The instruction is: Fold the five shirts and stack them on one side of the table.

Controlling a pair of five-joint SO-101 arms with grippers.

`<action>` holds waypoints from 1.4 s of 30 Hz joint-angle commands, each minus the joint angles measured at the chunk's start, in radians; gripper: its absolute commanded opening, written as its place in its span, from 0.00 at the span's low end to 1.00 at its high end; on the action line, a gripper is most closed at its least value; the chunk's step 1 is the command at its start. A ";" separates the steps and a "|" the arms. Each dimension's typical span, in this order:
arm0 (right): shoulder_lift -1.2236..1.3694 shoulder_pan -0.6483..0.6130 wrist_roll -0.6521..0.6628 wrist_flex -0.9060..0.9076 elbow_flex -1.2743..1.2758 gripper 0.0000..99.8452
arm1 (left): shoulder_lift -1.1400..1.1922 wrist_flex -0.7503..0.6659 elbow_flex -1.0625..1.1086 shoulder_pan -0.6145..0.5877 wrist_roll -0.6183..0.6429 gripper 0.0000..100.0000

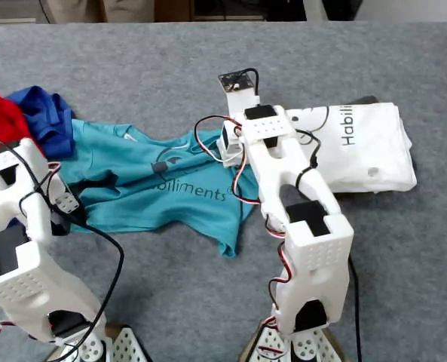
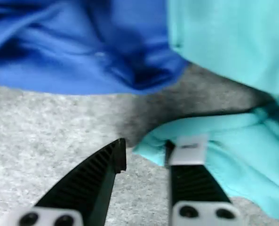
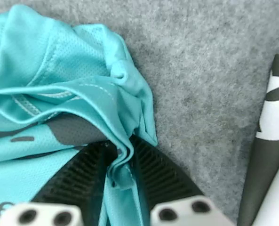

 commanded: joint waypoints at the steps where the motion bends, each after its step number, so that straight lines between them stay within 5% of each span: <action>1: 0.027 0.001 -0.009 0.012 0.021 0.00 | -0.007 -0.008 0.023 0.040 0.008 0.07; 8: 0.027 0.004 -0.009 0.012 0.021 0.00 | -0.018 0.014 -0.049 0.058 0.003 0.02; 14: 0.027 0.001 0.009 0.054 0.016 0.00 | -0.035 0.290 -0.264 0.068 -0.186 0.02; 21: -0.030 -0.002 0.087 0.261 0.015 0.00 | -0.282 0.414 -0.471 -0.031 -0.196 0.02; 31: -0.510 -0.013 0.417 0.729 0.031 0.00 | -0.885 0.450 -0.262 -0.037 -0.250 0.02; 42: -1.245 -0.044 0.684 0.727 0.526 0.00 | -1.377 0.434 -0.126 -0.092 -0.259 0.02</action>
